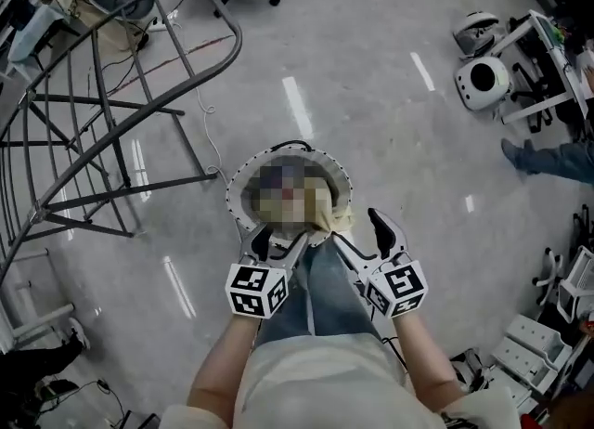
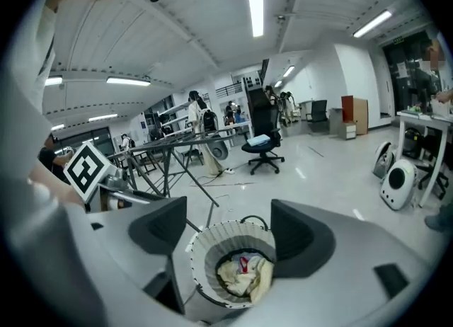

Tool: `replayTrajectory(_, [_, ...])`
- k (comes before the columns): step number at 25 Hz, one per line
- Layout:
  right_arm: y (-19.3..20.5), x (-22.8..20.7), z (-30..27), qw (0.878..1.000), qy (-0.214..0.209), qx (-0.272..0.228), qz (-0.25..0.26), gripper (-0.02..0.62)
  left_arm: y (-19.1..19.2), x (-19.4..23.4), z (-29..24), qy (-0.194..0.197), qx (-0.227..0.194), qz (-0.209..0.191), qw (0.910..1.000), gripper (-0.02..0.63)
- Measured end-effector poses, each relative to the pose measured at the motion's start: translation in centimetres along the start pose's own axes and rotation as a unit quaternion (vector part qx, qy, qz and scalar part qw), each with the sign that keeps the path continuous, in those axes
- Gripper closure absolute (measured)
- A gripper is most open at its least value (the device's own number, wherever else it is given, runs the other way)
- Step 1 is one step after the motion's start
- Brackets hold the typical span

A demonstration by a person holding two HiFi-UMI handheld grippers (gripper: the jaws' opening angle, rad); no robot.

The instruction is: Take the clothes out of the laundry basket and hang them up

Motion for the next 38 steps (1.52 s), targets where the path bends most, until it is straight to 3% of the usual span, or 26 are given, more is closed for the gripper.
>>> replayTrajectory(5, [2.8,-4.2,-2.8,0.999,0.021,0.025,-0.006,0.232,2.8,0.2,-7.6,0.030,0.066,0.009,0.9974,0.299])
replayTrajectory(11, [6.7,-8.6,-4.5,0.996,0.061,0.038,-0.052,0.238,7.3,0.0,-16.0,0.064,0.149,0.002,0.9867,0.299])
replayTrajectory(15, [9.0,-11.2,-6.0,0.993,0.075,0.042,-0.078,0.264,11.1,-0.4,-21.0,0.081,0.210,0.001,0.9743,0.299])
replayTrajectory(23, [13.6,-15.3,-8.7,0.987,0.088,0.070,-0.113,0.308,18.3,0.8,-27.5,0.067,0.313,-0.038,0.9466,0.299])
replayTrajectory(27, [16.1,-17.7,-10.6,0.985,0.101,0.083,-0.109,0.409,21.6,1.3,-30.9,0.073,0.350,-0.058,0.9322,0.299])
replayTrajectory(30, [17.0,-18.7,-11.2,0.984,0.107,0.089,-0.112,0.448,23.2,1.4,-32.3,0.077,0.376,-0.056,0.9216,0.302])
replayTrajectory(32, [17.5,-19.2,-11.4,0.982,0.112,0.090,-0.120,0.471,23.9,1.6,-33.0,0.073,0.388,-0.049,0.9175,0.327])
replayTrajectory(35, [18.2,-19.5,-11.7,0.980,0.116,0.095,-0.128,0.494,24.5,2.1,-33.8,0.068,0.404,-0.038,0.9116,0.422])
replayTrajectory(38, [18.7,-19.2,-11.8,0.981,0.111,0.100,-0.125,0.520,24.2,1.7,-33.9,0.077,0.401,-0.035,0.9122,0.511])
Point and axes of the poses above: the fingertips, and each gripper's own axes: z backward along the fingers, x to its left, y out of its underside, the point moved 4 cm from there along z, backward along the fingers, and after that the axes turned 11 degrees about x, right-handed, at the moved point
